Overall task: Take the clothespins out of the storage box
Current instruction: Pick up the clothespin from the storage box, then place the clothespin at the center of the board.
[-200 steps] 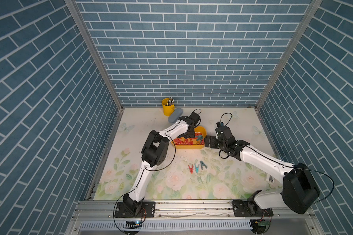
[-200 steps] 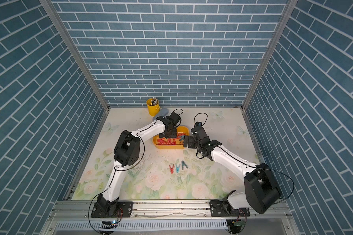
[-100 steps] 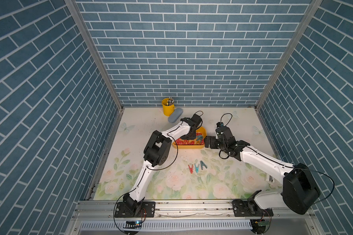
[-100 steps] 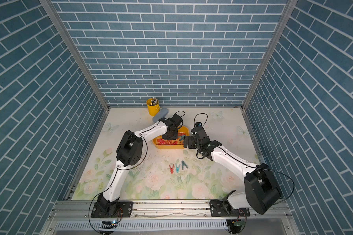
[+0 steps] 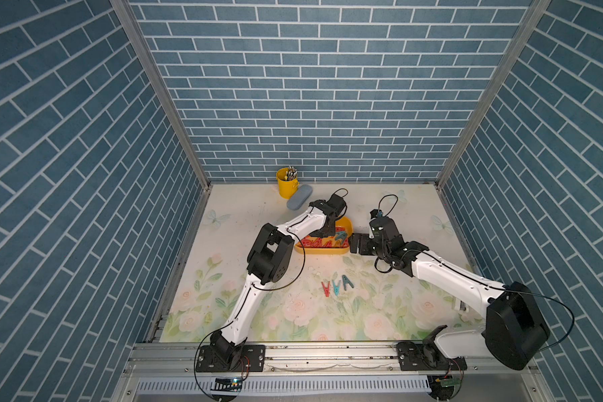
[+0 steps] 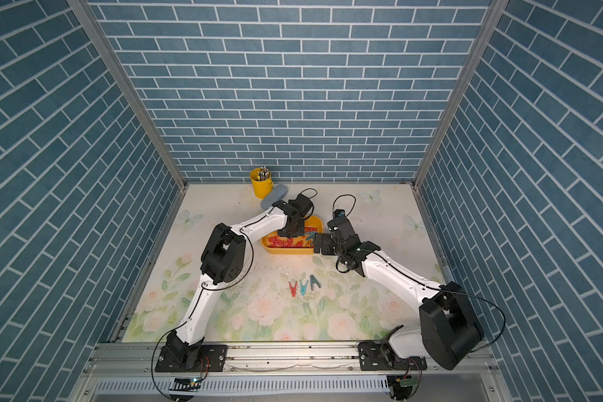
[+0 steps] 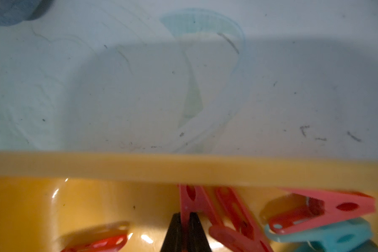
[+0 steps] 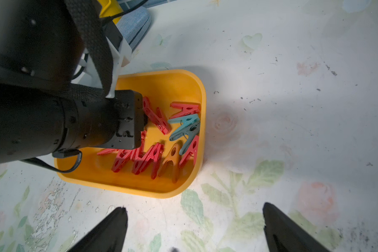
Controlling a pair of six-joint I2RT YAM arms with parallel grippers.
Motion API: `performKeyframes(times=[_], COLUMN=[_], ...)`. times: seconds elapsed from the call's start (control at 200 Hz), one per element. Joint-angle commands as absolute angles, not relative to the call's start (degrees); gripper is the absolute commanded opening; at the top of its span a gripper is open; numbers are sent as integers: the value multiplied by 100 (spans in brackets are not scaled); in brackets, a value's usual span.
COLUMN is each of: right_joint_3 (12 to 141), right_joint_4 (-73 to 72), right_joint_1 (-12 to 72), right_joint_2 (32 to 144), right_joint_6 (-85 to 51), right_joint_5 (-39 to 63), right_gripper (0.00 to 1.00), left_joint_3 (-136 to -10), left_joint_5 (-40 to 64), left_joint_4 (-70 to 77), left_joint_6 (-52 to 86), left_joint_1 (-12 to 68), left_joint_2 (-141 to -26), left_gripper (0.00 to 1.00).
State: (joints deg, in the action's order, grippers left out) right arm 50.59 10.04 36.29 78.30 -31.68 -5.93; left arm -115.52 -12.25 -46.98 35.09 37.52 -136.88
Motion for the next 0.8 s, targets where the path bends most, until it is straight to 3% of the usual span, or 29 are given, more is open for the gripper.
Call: performKeyframes(times=[0.0, 0.445, 0.795], right_joint_3=[4960, 4966, 4839], right_joint_4=[855, 539, 335], right_joint_1=[3608, 3659, 4077], right_joint_2=[7695, 7770, 7787], right_joint_6=[-3261, -3318, -3431], right_joint_5=[-498, -84, -55], right_gripper=[99, 99, 99], left_joint_3=[-11438, -10405, -8346], left_joint_5=[-1360, -1310, -1082], left_joint_4=[-4819, -4678, -4158], left_joint_6=[3515, 3674, 3629], left_joint_1=[3767, 3803, 4078], left_joint_2=[-13196, -11804, -10287], left_gripper=[11, 12, 12])
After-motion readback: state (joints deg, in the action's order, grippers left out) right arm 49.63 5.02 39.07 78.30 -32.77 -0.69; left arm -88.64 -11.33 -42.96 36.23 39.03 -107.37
